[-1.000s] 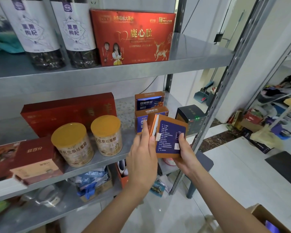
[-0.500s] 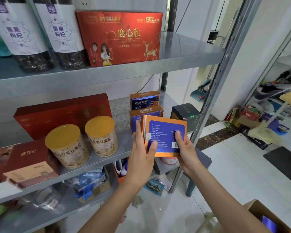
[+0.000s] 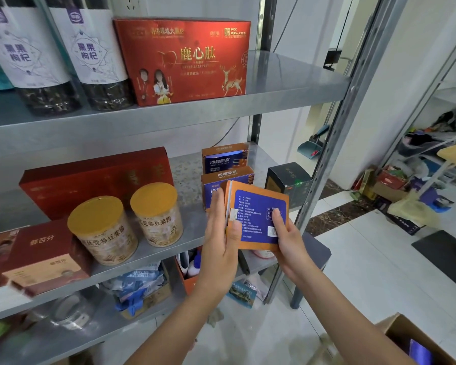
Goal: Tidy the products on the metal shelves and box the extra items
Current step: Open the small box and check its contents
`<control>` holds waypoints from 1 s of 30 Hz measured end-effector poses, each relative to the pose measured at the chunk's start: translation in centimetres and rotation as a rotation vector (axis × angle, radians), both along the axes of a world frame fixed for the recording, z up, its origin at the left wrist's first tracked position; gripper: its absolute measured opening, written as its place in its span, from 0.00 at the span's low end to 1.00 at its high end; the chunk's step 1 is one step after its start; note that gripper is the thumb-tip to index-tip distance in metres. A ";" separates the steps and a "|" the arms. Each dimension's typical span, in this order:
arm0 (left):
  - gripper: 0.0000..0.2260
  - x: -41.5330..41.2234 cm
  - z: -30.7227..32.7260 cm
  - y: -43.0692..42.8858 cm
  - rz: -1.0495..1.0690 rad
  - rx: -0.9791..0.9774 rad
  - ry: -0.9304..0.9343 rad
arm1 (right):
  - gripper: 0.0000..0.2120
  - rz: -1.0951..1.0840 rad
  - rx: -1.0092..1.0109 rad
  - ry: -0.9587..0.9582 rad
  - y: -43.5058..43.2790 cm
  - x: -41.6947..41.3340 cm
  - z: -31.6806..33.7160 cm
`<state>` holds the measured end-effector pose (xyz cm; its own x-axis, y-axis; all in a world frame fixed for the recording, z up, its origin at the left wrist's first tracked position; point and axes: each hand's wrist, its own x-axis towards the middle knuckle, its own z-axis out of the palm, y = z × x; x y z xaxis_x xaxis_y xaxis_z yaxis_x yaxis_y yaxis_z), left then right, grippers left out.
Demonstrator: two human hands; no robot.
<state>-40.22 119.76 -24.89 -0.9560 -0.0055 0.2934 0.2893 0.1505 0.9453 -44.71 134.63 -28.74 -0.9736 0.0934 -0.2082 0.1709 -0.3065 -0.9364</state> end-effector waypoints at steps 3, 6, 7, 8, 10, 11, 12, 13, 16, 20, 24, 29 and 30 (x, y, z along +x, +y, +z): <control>0.31 -0.4 0.0 0.1 0.125 -0.169 0.046 | 0.21 -0.023 0.060 0.006 -0.4 0.0 0.2; 0.27 -1.3 -0.2 -0.4 0.092 -0.149 -0.011 | 0.23 -0.027 0.097 0.011 -0.5 0.2 0.4; 0.27 -1.4 -0.3 -0.7 0.051 -0.072 -0.053 | 0.25 -0.022 0.101 0.024 -0.4 0.3 0.5; 0.26 -1.5 -0.2 -0.9 0.006 0.032 -0.095 | 0.27 -0.014 0.104 0.037 -0.1 0.4 0.7; 0.23 -1.3 -0.1 -1.4 -0.032 0.188 -0.135 | 0.25 0.015 0.093 0.044 0.5 0.4 1.0; 0.21 -1.2 0.1 -1.7 -0.025 0.212 -0.138 | 0.22 0.034 0.074 0.041 0.8 0.3 1.0; 0.18 -1.1 0.3 -1.9 -0.019 0.234 -0.140 | 0.20 0.049 0.052 0.037 1.1 0.3 1.1; 0.17 -1.1 0.5 -2.1 -0.008 0.255 -0.145 | 0.20 0.056 0.035 0.028 1.4 0.3 1.0; 0.16 -1.6 1.0 -2.7 0.045 0.259 -0.158 | 0.23 0.055 0.047 -0.001 1.4 0.4 0.7; 0.16 -1.7 1.2 -2.9 0.022 0.244 -0.169 | 0.23 0.028 0.050 -0.024 0.7 0.6 0.4; 0.16 -1.2 0.4 -2.1 0.058 0.221 -0.140 | 0.22 0.021 0.043 -0.008 -0.1 0.8 1.0; 0.39 -0.8 -0.2 -1.8 0.016 -0.120 -0.006 | 0.15 0.036 0.089 0.027 -0.4 0.9 1.4; 0.41 -0.9 -0.3 -2.0 0.009 -0.178 -0.001 | 0.14 0.036 0.101 0.031 -0.4 0.9 1.5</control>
